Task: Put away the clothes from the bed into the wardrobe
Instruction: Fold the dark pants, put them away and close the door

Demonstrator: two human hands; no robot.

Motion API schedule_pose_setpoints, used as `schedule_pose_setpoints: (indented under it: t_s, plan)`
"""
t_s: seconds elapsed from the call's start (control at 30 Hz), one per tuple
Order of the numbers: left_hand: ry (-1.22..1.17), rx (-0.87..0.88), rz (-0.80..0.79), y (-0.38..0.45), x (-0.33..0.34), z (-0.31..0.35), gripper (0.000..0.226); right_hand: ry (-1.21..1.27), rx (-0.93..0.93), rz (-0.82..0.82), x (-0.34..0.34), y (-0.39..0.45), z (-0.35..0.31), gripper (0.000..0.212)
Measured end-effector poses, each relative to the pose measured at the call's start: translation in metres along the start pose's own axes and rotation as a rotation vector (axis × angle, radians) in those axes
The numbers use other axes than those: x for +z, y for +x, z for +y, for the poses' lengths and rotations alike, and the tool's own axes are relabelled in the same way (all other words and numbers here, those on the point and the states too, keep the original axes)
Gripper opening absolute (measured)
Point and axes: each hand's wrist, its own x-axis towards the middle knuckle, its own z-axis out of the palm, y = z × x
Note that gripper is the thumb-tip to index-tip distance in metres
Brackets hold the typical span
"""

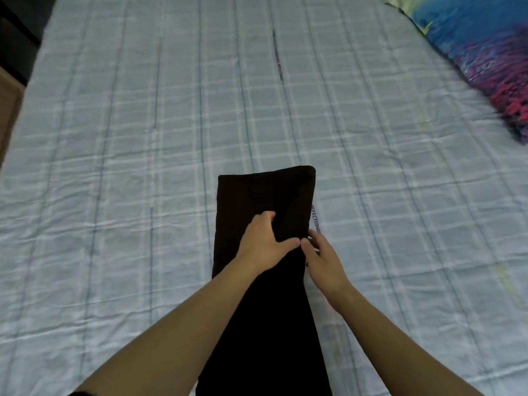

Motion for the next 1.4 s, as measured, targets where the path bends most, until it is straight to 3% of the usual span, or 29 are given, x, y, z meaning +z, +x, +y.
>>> schedule_pose_setpoints:
  t_s: [0.13, 0.3, 0.37, 0.43, 0.47, 0.57, 0.6, 0.7, 0.77, 0.9, 1.03, 1.13, 1.27, 1.4]
  plan:
    - [0.008, -0.055, -0.022, 0.025, 0.008, 0.013, 0.084, 0.097, -0.048, 0.026, 0.011, 0.012, -0.016, 0.031]
    - [-0.155, 0.023, -0.048, 0.017, -0.013, 0.020, 0.038, 0.124, -0.192, 0.029, 0.013, 0.003, -0.028, 0.035]
    - [-0.200, 0.047, -0.048, 0.003, -0.029, 0.022, 0.031, 0.127, -0.299, 0.104, 0.011, 0.004, -0.032, 0.030]
    - [-0.295, 0.059, -0.029, -0.011, -0.045, 0.022, 0.029, 0.249, -0.271, 0.144, 0.010, 0.006, -0.039, 0.018]
    - [-0.358, 0.051, -0.018, -0.017, -0.052, 0.022, 0.029, 0.321, -0.200, 0.113, 0.011, 0.008, -0.042, 0.025]
    - [-0.517, 0.006, -0.029, -0.031, -0.073, 0.021, 0.031, 0.419, 0.026, -0.039, 0.017, 0.010, -0.055, 0.081]
    - [-0.559, -0.003, -0.038, -0.034, -0.078, 0.021, 0.030, 0.449, 0.073, -0.096, 0.019, 0.009, -0.057, 0.085]
    - [-0.668, -0.007, -0.034, -0.039, -0.088, 0.018, 0.020, 0.541, 0.117, -0.302, 0.027, 0.002, -0.065, 0.057]
    - [-0.720, 0.002, -0.060, -0.038, -0.092, 0.014, 0.023, 0.484, 0.097, -0.347, 0.032, -0.001, -0.062, 0.045]
    - [-0.623, 0.037, -0.073, -0.030, -0.090, -0.005, 0.031, 0.471, 0.075, -0.286, 0.036, 0.002, -0.052, 0.032]
    - [-0.469, -0.137, 0.047, -0.014, -0.066, -0.030, 0.025, 0.281, 0.039, -0.057, 0.041, 0.011, -0.046, 0.017]
    - [-0.506, -0.234, 0.020, -0.003, -0.053, -0.034, 0.036, 0.231, 0.016, 0.001, 0.042, 0.018, -0.045, 0.012]
    - [-0.606, -0.169, -0.084, 0.005, -0.048, -0.031, 0.026, 0.195, -0.035, -0.013, 0.037, 0.023, -0.045, 0.007]
    - [-0.573, -0.118, 0.000, 0.000, -0.053, -0.029, 0.008, 0.112, -0.074, 0.006, 0.029, 0.026, -0.044, 0.007]
